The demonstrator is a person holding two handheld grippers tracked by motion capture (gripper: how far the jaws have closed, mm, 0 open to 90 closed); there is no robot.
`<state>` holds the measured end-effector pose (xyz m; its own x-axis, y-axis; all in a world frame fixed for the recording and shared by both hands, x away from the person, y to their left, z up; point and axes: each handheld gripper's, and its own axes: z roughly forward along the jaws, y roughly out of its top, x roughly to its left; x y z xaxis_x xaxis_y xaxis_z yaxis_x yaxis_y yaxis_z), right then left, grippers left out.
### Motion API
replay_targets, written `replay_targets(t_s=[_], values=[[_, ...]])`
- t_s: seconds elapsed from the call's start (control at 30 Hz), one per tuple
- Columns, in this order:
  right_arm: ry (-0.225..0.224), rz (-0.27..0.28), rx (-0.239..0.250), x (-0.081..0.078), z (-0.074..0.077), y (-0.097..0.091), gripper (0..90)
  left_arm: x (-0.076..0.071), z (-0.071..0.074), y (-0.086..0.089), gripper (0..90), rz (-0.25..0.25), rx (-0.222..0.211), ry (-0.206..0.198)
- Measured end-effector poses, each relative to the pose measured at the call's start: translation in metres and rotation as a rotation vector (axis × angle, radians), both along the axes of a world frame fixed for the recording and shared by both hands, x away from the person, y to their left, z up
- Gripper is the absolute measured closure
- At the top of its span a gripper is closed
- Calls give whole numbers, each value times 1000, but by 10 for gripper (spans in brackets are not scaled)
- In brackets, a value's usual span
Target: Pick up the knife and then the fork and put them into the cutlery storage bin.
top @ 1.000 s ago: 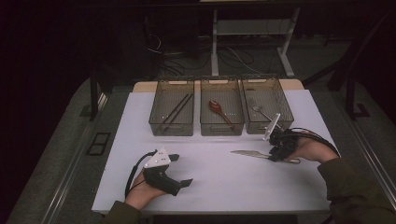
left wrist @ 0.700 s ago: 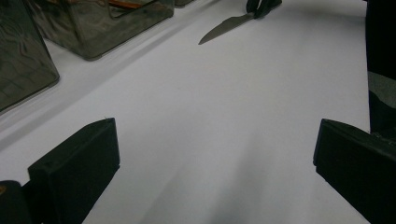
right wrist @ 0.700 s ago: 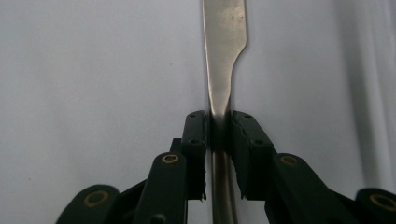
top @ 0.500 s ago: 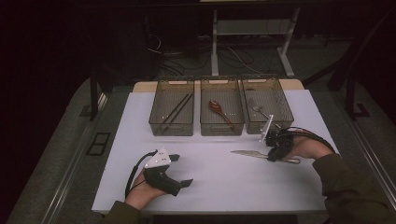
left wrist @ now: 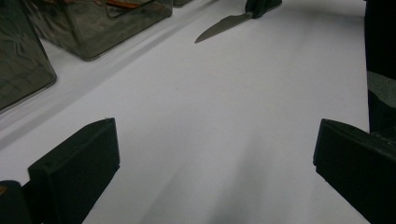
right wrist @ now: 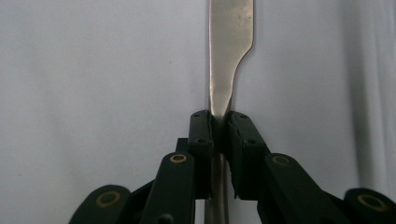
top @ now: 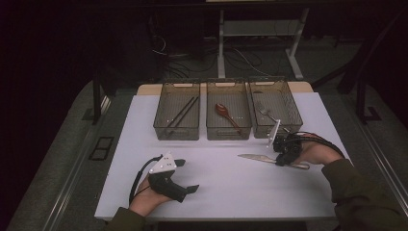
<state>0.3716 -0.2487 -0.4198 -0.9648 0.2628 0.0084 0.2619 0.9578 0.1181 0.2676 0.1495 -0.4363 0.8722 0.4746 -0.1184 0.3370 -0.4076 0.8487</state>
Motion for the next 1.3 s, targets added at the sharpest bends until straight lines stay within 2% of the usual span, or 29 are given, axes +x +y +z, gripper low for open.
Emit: replay_targets(t_s=[0.27,0.4,0.63,0.73,0.9,1.03,1.1,1.3], values=[[3,-40,87,0,2,-9,791,0,0,0,0,1,-3,1],[-1,-66,160,0,8,-15,791,0,0,0,0,1,-3,0],[-33,-136,328,-2,16,-30,791,0,0,2,0,2,-3,-3],[-64,-173,380,-5,19,-36,791,2,0,4,0,5,-5,-5],[-92,-235,500,-10,24,-49,792,4,0,8,0,-3,-9,-14],[-124,-273,553,-14,30,-54,792,6,-3,9,0,-15,9,-24],[-140,-285,585,-15,31,-57,792,6,-3,9,0,-15,3,-20],[-153,-327,650,-15,29,-61,792,6,-2,11,0,-14,-2,-23]])
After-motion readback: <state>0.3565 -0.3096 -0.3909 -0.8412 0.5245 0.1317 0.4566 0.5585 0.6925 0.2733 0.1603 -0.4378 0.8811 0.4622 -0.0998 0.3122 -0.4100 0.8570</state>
